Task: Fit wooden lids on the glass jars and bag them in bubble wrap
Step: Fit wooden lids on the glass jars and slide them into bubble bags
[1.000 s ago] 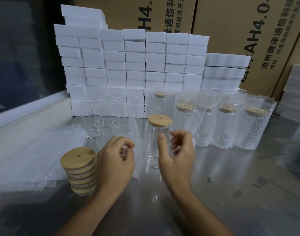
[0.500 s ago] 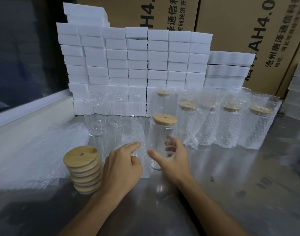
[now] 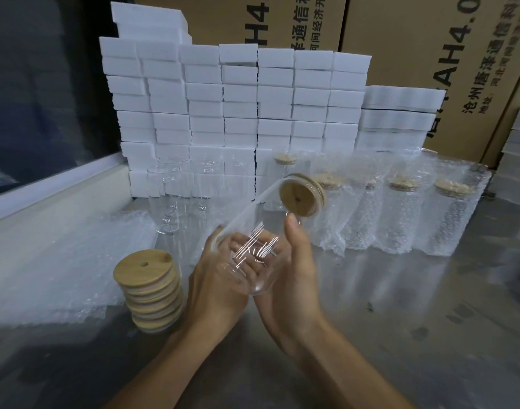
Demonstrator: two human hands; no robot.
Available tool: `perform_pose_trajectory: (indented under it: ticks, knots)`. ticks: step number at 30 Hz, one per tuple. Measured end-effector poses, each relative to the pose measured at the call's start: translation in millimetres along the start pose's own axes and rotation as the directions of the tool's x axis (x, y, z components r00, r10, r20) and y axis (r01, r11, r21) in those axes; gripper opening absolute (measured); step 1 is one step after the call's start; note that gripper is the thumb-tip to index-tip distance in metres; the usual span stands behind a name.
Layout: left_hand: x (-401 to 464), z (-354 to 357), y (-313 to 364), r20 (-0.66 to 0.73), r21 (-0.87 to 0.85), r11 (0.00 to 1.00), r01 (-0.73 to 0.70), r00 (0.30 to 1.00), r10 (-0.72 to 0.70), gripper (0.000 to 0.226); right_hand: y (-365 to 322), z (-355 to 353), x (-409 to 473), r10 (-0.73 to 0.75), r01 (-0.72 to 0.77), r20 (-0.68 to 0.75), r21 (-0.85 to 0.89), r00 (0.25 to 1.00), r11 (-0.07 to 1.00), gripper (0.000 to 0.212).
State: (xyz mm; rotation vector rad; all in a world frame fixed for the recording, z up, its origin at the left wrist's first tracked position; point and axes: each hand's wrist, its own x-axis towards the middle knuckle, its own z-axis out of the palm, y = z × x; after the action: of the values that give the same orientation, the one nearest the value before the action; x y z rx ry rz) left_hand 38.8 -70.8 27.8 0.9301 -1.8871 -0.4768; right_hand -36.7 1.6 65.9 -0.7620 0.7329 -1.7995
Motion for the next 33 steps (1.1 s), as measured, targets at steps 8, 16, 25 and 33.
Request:
perform_pose_trajectory:
  ticks: [8, 16, 25, 33]
  knots:
    - [-6, 2, -8, 0.156, 0.036, 0.998, -0.044, 0.987, 0.037, 0.069, 0, -3, -2, 0.07, -0.074, 0.056, 0.071, 0.996, 0.995, 0.067]
    - [-9, 6, -3, 0.19, 0.005, 1.0, -0.01, 0.982, 0.008, 0.105, -6, -15, 4, -0.037, 0.037, 0.004, -0.069, 0.999, 0.997, 0.045]
    - [9, -2, -9, 0.049, -0.135, 0.991, -0.014, 0.999, 0.021, 0.089, -7, -34, 12, -0.169, 0.166, 0.021, -0.343, 0.985, 0.925, 0.072]
    - [8, -3, -17, 0.036, 0.011, 0.996, -0.089, 0.995, 0.088, 0.085, 2, -39, 13, -0.226, 0.29, 0.182, -0.538, 0.957, 0.791, 0.065]
